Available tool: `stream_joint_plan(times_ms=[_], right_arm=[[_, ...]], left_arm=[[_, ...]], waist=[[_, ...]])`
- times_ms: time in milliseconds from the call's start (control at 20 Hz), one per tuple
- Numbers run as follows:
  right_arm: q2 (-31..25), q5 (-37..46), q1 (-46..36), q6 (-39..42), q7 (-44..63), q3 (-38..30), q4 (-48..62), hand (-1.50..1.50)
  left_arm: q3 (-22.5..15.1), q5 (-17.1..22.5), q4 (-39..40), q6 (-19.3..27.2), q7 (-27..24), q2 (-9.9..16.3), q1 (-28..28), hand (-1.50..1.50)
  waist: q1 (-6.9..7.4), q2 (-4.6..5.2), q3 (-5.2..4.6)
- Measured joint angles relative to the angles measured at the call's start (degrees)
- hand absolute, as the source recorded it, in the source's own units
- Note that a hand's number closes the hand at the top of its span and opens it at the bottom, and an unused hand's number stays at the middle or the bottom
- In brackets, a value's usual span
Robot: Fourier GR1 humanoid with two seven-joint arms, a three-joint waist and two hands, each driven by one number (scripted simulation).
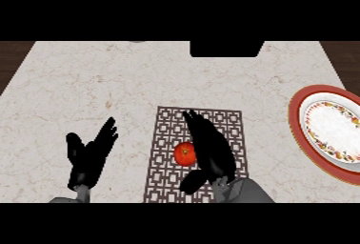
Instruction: Pick the tomato from the placemat and place it in the plate
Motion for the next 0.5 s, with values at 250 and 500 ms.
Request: stream_joint_plan(times_ms=[250, 500], right_arm=[[0.78, 2.05, -0.85, -1.60, 0.35, 1.09, 3.76, -1.50], [1.36, 5.08, -1.21, -1.69, 3.41, 2.53, 5.61, -1.50]], left_arm=[[1.01, -0.87, -0.83, -1.27, -0.09, -0.31, 1.24, 0.00], [1.81, -1.75, 0.15, -1.69, 0.11, -1.26, 0.50, 0.00]], waist=[[0.04, -0.01, -0.01], [-0.02, -0.02, -0.01]])
